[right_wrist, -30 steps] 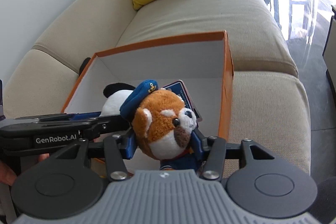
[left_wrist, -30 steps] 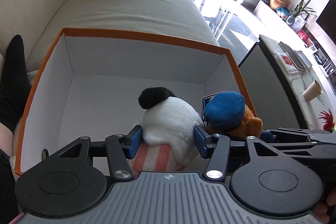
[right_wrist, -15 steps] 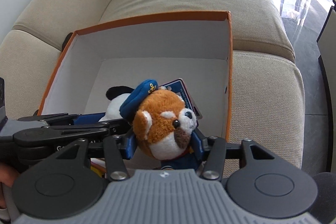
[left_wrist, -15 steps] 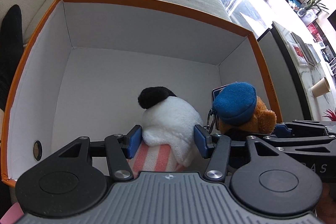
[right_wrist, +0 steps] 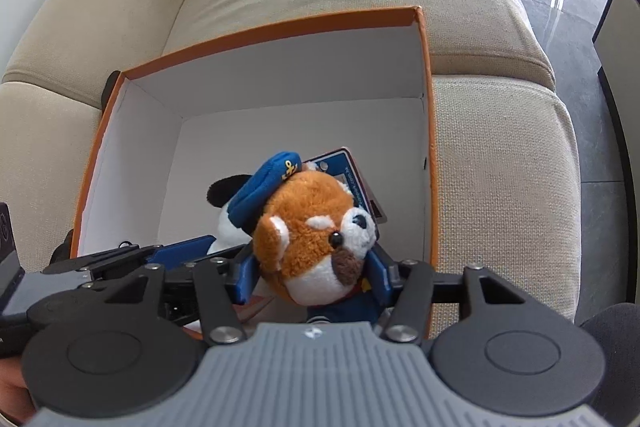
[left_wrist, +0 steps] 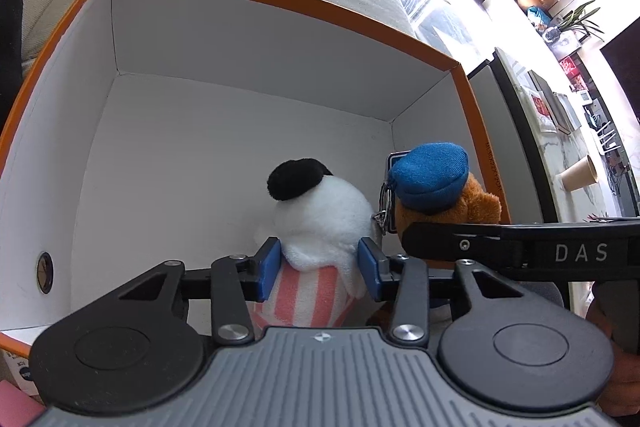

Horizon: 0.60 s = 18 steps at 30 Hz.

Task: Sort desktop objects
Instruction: 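Lower both held plushes down into the orange box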

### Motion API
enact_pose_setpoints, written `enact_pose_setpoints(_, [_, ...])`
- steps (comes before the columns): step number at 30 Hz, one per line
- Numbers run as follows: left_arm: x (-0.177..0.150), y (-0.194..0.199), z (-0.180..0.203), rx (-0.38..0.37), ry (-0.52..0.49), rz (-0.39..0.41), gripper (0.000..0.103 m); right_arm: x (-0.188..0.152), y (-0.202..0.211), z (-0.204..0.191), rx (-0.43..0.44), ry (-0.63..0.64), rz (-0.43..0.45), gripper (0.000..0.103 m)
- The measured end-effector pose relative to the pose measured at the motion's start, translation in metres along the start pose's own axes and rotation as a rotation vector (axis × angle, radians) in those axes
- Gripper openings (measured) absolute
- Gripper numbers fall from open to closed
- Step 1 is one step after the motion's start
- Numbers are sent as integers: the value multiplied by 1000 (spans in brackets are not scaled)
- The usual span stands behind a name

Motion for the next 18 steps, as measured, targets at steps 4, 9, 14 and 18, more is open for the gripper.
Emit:
enact_pose_setpoints(4, [-1, -1, 1, -12, 11, 5, 47, 2, -1, 1, -34, 33, -30, 58])
enact_pose_setpoints(9, [-4, -4, 7, -26, 7, 3, 45, 1, 4, 1, -55, 94, -53, 58])
enact_pose_setpoints(14, [-5, -8, 11, -31, 10, 6, 45, 12, 9, -4, -145, 255, -26, 58])
enact_pose_setpoints(18, [-6, -8, 11, -28, 11, 10, 45, 30, 0, -10, -151, 398, -15, 53])
Point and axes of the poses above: each gripper's, at about its wrist camera, not at the fingertips, and y roughly against the way its jaws point, z to its right, x to its top, the point moved 10 cm from there along -y, roughly the way its jaws point, and after that the axes turned 13 degrees about y, right-handed, at the moved point
